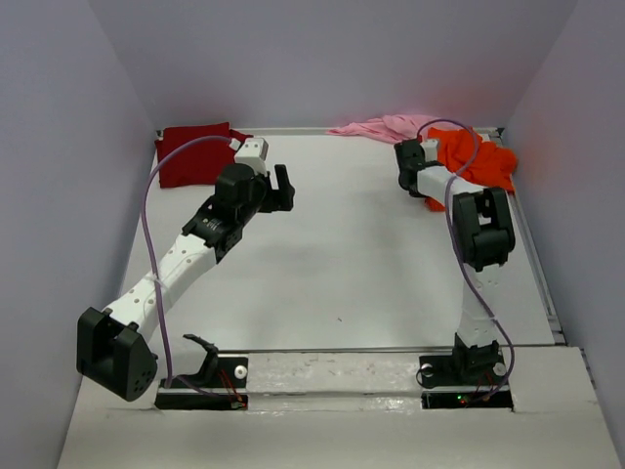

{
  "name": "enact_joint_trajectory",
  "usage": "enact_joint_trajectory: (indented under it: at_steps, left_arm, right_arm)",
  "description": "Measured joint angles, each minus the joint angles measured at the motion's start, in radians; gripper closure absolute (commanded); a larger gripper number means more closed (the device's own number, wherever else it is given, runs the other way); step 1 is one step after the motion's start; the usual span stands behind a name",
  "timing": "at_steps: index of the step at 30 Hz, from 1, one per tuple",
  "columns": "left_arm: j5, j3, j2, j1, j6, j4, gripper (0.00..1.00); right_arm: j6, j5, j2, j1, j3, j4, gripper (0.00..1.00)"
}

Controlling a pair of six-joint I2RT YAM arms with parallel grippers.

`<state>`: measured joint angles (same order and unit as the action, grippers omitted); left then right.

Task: Fold and stack the t-shirts
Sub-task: Grab the tshirt from the pile, then move the tshirt to the center of the board

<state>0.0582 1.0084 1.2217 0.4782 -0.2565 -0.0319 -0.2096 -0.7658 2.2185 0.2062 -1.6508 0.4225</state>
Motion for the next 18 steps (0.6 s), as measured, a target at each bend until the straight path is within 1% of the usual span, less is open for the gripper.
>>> enact_joint_trajectory:
  at_steps: [2,4,5,8,10,11,14,18]
  left_arm:
    - [-0.001,0.0,0.0,0.0,0.0,0.001,0.09]
    - [0.001,0.0,0.0,0.003,0.0,0.003,0.09]
    - [0.003,0.0,0.0,0.005,0.0,0.004,0.09]
    - [0.011,0.0,0.0,0.014,0.0,0.005,0.09]
    - [0.015,0.0,0.0,0.021,0.001,0.005,0.09]
    - [0.016,0.0,0.0,0.023,0.001,0.005,0.09]
    - [0.029,0.0,0.0,0.025,0.005,0.005,0.09]
    - [0.054,0.0,0.0,0.024,0.009,0.005,0.09]
  right_arm:
    - [-0.026,0.043,-0.094,0.031,0.079,0.019,1.0]
    - [-0.07,0.124,-0.22,0.101,0.153,0.025,1.0]
    - [-0.08,0.149,-0.257,0.129,0.176,0.022,1.0]
    - [-0.121,0.225,-0.413,0.28,0.245,0.021,1.0]
    - [-0.141,0.27,-0.481,0.38,0.276,0.018,1.0]
    - [-0.15,0.294,-0.504,0.422,0.287,0.019,1.0]
    - [-0.177,0.356,-0.537,0.494,0.32,0.019,1.0]
    - [-0.217,0.426,-0.544,0.507,0.397,0.008,1.0]
